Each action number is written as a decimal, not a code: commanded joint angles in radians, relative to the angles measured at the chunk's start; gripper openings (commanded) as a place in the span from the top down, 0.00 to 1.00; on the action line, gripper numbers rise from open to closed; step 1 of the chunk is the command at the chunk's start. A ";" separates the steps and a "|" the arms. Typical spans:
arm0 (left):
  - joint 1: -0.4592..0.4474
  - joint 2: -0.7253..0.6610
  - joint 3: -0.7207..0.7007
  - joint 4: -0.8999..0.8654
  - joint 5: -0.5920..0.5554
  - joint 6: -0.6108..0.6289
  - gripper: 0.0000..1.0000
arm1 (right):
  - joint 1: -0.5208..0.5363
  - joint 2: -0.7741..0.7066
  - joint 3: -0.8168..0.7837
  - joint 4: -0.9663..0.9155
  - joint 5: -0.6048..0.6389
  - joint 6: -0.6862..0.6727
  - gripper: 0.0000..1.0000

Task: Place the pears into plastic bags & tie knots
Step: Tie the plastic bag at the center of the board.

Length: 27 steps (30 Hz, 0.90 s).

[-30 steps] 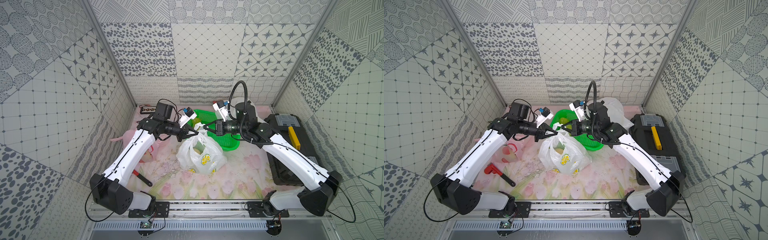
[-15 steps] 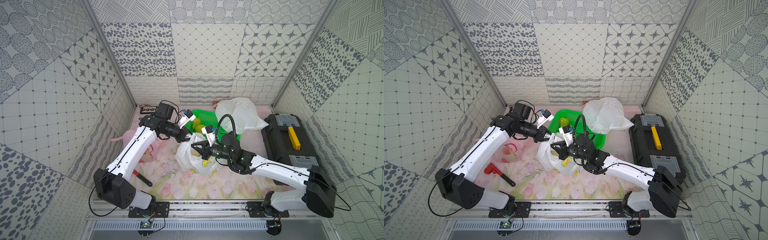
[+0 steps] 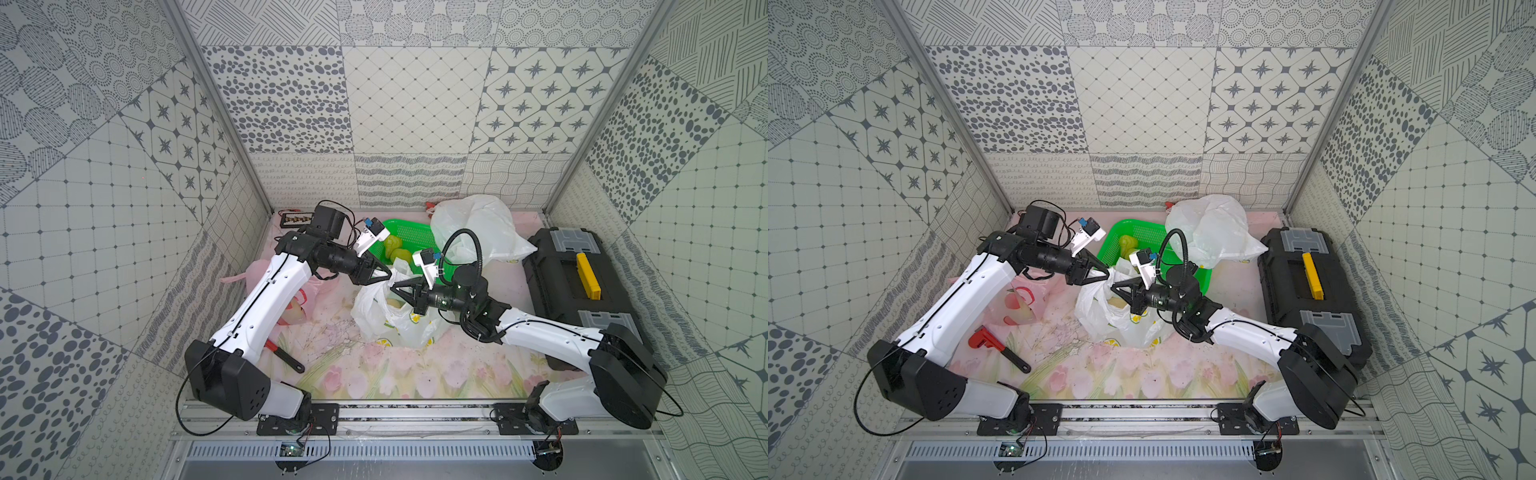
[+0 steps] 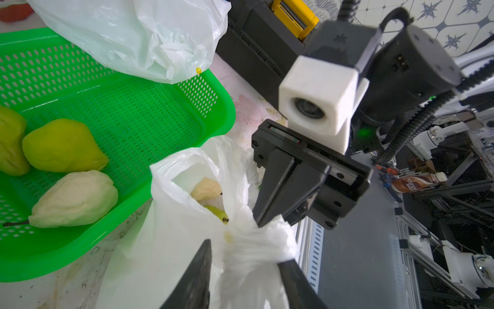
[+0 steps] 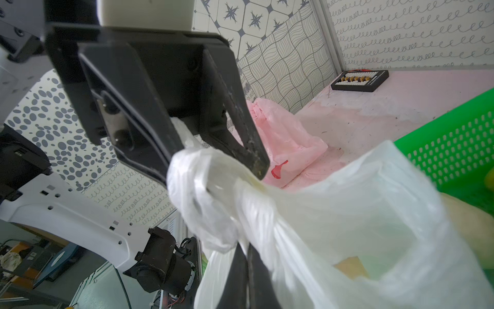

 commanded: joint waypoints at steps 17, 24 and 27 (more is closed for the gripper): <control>0.034 -0.065 -0.063 0.040 0.071 0.026 0.44 | -0.030 0.015 -0.035 0.065 -0.048 0.046 0.97; 0.009 -0.044 -0.072 0.047 0.099 0.036 0.38 | -0.028 0.025 -0.005 0.051 -0.066 0.050 0.97; -0.011 -0.008 -0.044 0.038 0.024 0.039 0.39 | -0.028 0.029 0.002 0.049 -0.070 0.053 0.97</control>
